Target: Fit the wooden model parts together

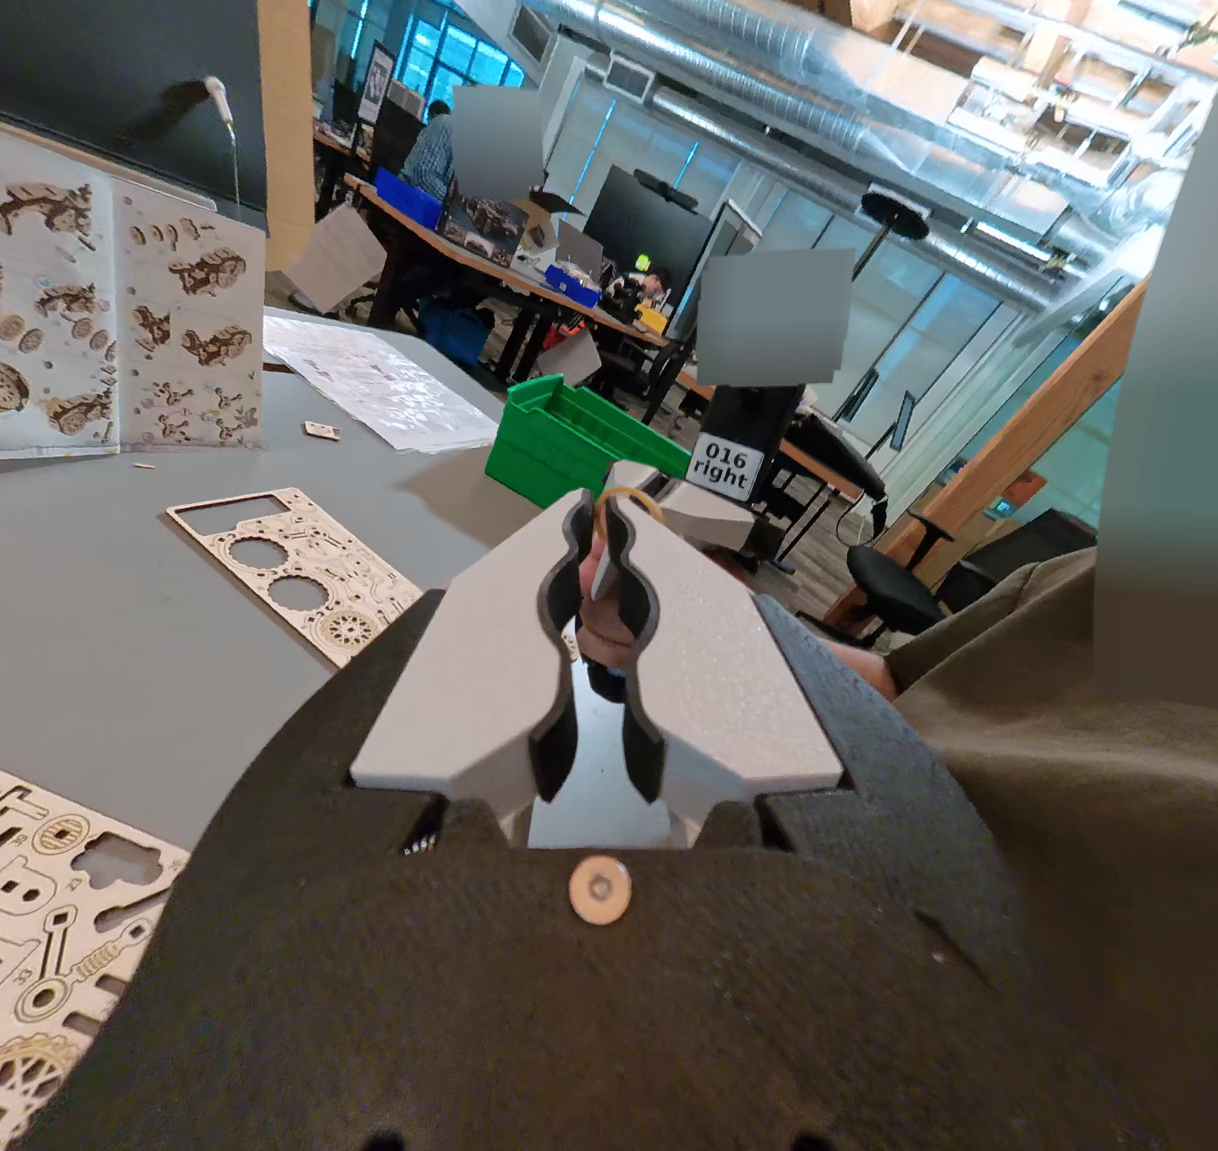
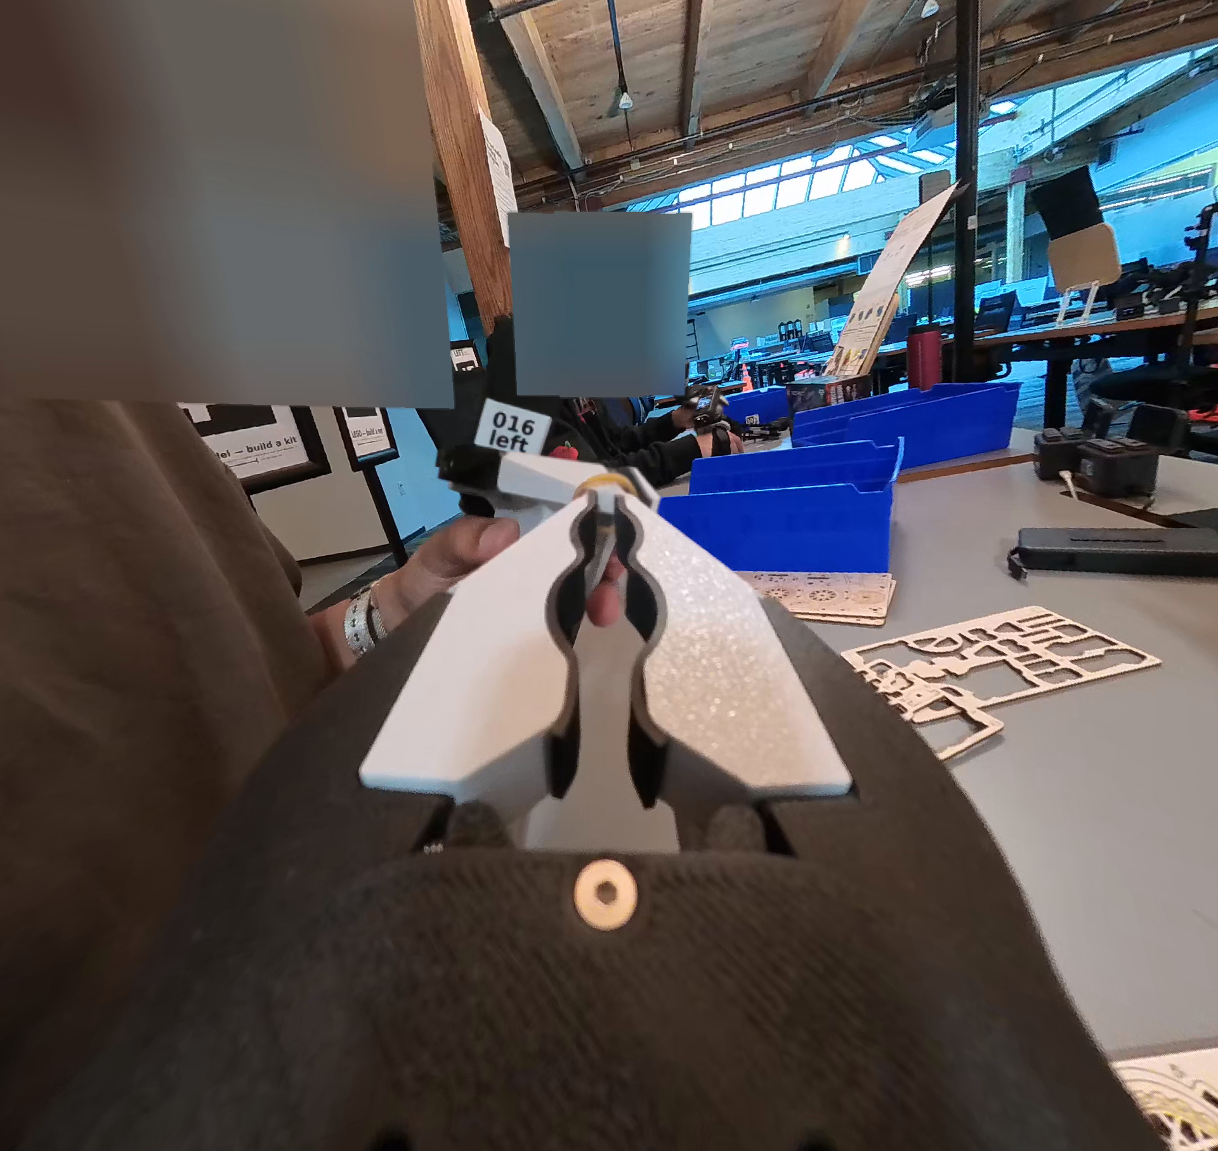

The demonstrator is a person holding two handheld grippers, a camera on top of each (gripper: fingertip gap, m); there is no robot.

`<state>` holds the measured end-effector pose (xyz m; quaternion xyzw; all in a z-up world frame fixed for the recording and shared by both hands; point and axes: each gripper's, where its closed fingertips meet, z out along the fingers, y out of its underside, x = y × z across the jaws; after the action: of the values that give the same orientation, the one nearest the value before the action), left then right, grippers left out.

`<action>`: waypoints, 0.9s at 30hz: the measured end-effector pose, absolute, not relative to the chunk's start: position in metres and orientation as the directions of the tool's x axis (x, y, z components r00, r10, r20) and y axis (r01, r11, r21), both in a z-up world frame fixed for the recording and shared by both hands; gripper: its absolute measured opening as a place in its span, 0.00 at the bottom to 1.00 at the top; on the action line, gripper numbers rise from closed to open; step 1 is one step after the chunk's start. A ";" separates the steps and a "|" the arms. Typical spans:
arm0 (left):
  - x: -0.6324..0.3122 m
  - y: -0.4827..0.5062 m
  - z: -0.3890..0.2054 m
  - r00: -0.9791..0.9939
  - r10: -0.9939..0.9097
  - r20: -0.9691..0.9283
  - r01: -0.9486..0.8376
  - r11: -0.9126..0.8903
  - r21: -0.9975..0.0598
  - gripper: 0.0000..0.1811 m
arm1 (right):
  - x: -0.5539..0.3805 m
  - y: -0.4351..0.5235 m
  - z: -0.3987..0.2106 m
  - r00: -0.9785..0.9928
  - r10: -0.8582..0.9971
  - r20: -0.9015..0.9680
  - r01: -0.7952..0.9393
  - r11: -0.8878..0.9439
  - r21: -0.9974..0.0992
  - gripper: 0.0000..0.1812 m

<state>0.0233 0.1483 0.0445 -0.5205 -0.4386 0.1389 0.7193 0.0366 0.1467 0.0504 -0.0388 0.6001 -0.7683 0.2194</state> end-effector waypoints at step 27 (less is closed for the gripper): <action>0.033 0.154 0.049 0.640 0.442 0.629 0.403 0.504 -0.764 0.21 | 0.051 0.151 0.056 -0.736 -0.582 -0.347 0.520 -0.157 -0.840 0.00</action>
<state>0.0335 0.1544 0.0494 -0.4980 -0.4242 0.0129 0.7562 0.0511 0.1508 0.0562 -0.0287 0.5389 -0.7599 0.3623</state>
